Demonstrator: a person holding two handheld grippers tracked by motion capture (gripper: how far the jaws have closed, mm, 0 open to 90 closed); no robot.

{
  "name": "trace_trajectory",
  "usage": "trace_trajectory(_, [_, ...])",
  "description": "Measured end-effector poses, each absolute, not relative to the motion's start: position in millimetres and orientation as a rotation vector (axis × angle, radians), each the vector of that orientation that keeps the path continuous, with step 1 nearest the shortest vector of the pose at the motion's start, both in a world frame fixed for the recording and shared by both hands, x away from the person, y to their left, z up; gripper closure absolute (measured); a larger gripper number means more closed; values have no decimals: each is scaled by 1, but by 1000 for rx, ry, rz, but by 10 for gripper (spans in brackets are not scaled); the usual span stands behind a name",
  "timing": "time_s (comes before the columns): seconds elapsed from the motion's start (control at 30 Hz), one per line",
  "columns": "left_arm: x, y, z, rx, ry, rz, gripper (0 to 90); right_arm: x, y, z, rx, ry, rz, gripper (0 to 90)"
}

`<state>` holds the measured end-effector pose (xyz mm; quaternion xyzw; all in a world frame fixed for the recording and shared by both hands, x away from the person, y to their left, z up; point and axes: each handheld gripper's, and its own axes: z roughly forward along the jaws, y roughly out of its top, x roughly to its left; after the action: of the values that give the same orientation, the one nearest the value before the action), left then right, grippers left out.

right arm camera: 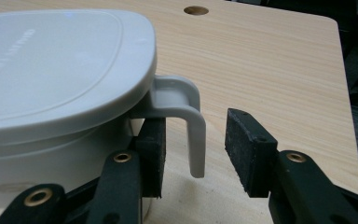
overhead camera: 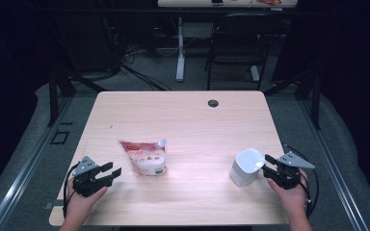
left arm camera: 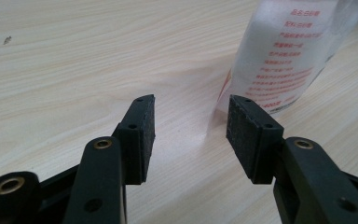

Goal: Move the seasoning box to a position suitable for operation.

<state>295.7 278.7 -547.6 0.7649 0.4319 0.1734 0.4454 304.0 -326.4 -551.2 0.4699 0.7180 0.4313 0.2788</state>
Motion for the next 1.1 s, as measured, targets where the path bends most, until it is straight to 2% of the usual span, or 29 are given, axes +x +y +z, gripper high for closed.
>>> trace_trajectory(0.27, [292,282,-546,1875,1086,435,534,317,-332,-557,1267,1960,1220,589])
trace_trajectory(0.47, [295,283,-548,1882,1093,412,569,318,-333,-558,1277,1989,1227,784])
trace_trajectory(1.1, [294,284,-547,1881,1092,420,591,310,-309,-550,1273,1997,1076,816])
